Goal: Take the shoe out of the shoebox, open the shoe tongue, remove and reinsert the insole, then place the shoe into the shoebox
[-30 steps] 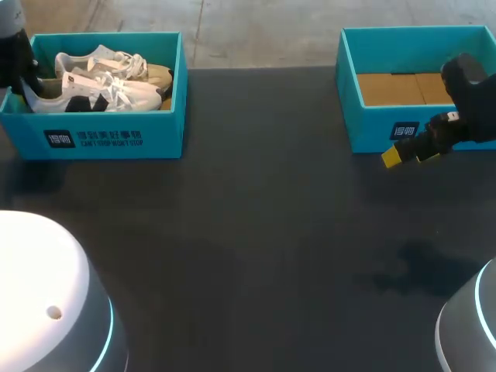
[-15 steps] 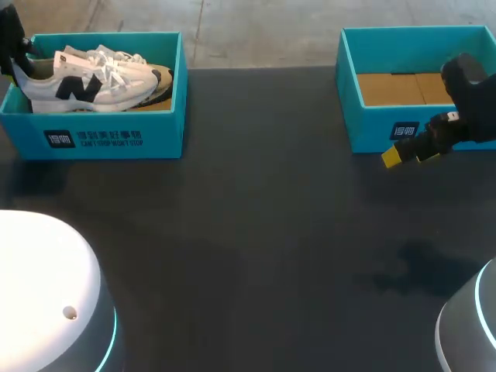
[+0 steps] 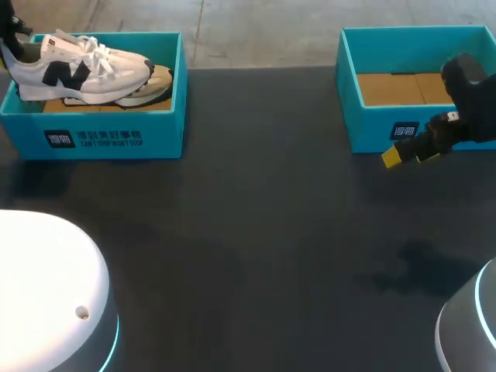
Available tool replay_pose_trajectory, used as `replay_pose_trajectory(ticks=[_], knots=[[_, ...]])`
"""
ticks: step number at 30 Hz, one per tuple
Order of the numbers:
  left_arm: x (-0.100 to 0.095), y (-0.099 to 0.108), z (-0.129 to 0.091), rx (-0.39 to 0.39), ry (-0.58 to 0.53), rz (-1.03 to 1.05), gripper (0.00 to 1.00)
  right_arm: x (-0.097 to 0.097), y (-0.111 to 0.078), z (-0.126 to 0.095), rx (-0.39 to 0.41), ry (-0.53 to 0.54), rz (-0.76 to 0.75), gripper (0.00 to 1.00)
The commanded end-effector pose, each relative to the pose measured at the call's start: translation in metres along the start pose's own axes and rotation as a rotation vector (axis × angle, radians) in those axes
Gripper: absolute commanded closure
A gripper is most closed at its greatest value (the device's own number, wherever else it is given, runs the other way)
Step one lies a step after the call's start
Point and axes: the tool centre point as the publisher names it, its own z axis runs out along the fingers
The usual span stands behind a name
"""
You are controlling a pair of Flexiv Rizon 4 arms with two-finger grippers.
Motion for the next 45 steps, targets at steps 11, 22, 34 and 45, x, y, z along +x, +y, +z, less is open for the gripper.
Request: replay_pose_trajectory(ticks=[11, 22, 34, 45], knots=[[-0.002, -0.008, -0.003, -0.015, 0.005, 0.001, 1.0, 0.0, 0.002, 0.002, 0.004, 0.0, 0.001, 0.0], [-0.002, -0.008, -0.003, -0.015, 0.005, 0.001, 1.0, 0.0, 0.002, 0.002, 0.004, 0.0, 0.001, 0.0], [-0.006, -0.013, -0.029, 0.01, 0.03, 0.044, 1.0, 0.0, 0.002, 0.002, 0.004, 0.0, 0.001, 0.0], [-0.033, -0.026, -0.04, 0.043, 0.015, 0.052, 1.0, 0.0, 0.002, 0.002, 0.004, 0.0, 0.001, 0.0]])
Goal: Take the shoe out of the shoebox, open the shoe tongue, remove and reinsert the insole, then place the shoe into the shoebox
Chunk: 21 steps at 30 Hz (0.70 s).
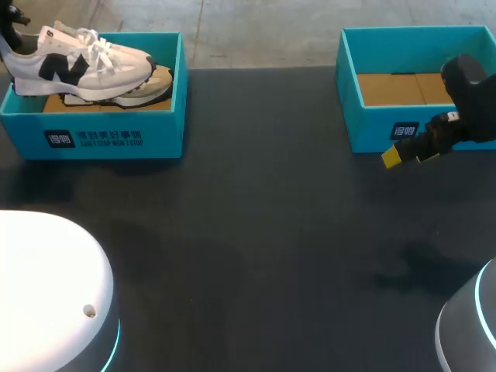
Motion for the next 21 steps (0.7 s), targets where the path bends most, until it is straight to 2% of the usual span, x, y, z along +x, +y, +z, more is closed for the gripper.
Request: replay_pose_trajectory(ticks=[1, 11, 15, 21], knots=[[-0.014, -0.005, -0.003, 0.001, 0.014, 0.006, 1.0, 0.0, 0.002, 0.001, 0.004, 0.0, 0.001, 0.0], [-0.056, -0.028, -0.017, 0.03, 0.026, 0.004, 1.0, 0.0, 0.002, 0.001, 0.004, 0.0, 0.001, 0.0], [-0.08, -0.04, -0.026, 0.017, 0.04, 0.031, 1.0, 0.0, 0.002, 0.001, 0.004, 0.0, 0.001, 0.0], [-0.118, -0.057, -0.032, 0.068, 0.056, 0.085, 1.0, 0.0, 0.002, 0.001, 0.004, 0.0, 0.001, 0.0]])
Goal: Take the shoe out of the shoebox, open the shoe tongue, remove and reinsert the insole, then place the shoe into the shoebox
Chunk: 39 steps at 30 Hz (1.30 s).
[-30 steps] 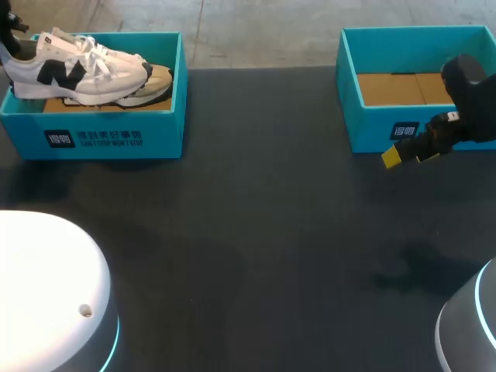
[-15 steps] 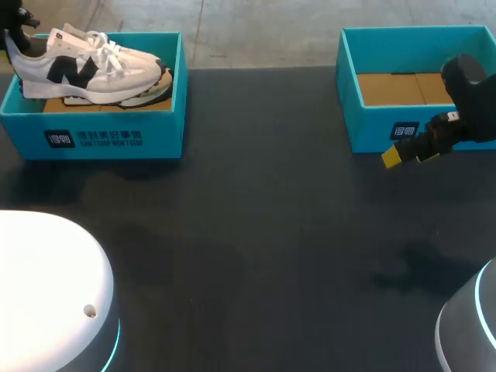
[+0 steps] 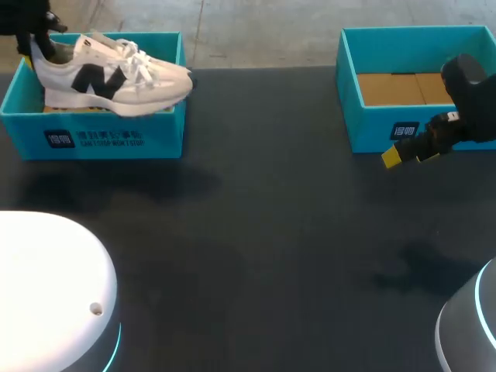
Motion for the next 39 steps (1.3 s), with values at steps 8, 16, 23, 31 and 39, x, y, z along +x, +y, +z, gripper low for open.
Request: replay_pose_trajectory(ticks=[8, 16, 23, 31, 39], knots=[[-0.061, -0.03, -0.009, -0.002, 0.084, 0.007, 1.0, 0.0, 0.002, 0.002, 0.004, 0.0, 0.001, 0.0], [-0.105, -0.048, -0.007, 0.004, 0.138, 0.003, 1.0, 0.0, 0.002, 0.002, 0.004, 0.0, 0.001, 0.0], [-0.123, -0.063, -0.001, -0.006, 0.136, -0.067, 1.0, 0.0, 0.002, 0.002, 0.004, 0.0, 0.001, 0.0], [-0.143, -0.069, 0.005, -0.023, 0.111, -0.127, 1.0, 0.0, 0.002, 0.002, 0.004, 0.0, 0.001, 0.0], [-0.171, -0.068, 0.011, -0.01, 0.096, -0.168, 1.0, 0.0, 0.002, 0.002, 0.004, 0.0, 0.001, 0.0]])
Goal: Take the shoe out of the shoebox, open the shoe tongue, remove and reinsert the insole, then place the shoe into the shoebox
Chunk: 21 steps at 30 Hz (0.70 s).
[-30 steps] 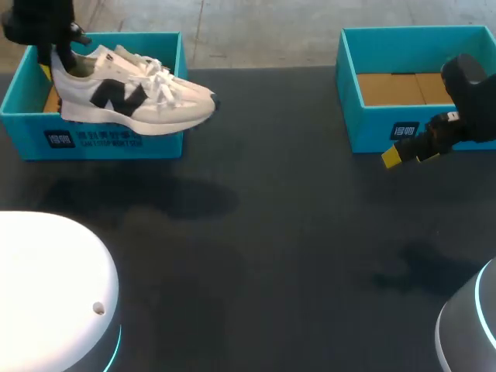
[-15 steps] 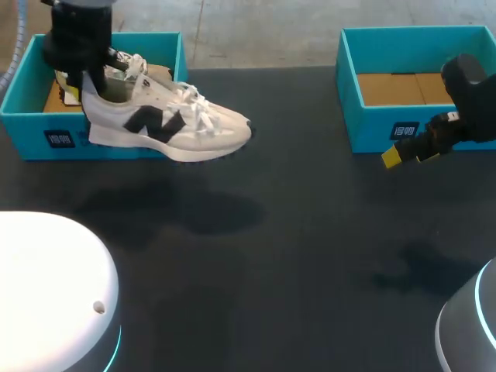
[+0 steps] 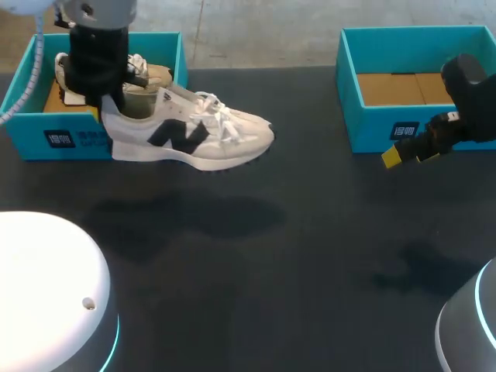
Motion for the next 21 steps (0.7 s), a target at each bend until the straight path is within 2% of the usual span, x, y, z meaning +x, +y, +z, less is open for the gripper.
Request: replay_pose_trajectory(ticks=[1, 17, 21], knots=[[-0.012, 0.0, 0.004, 0.009, -0.007, -0.02, 1.0, 0.0, 0.002, 0.002, 0.004, 0.0, 0.001, 0.0], [-0.079, 0.004, 0.015, 0.05, -0.041, 0.105, 1.0, 0.0, 0.002, 0.002, 0.004, 0.0, 0.001, 0.0], [-0.091, -0.001, 0.015, 0.026, -0.036, 0.189, 1.0, 0.0, 0.002, 0.002, 0.004, 0.0, 0.001, 0.0]])
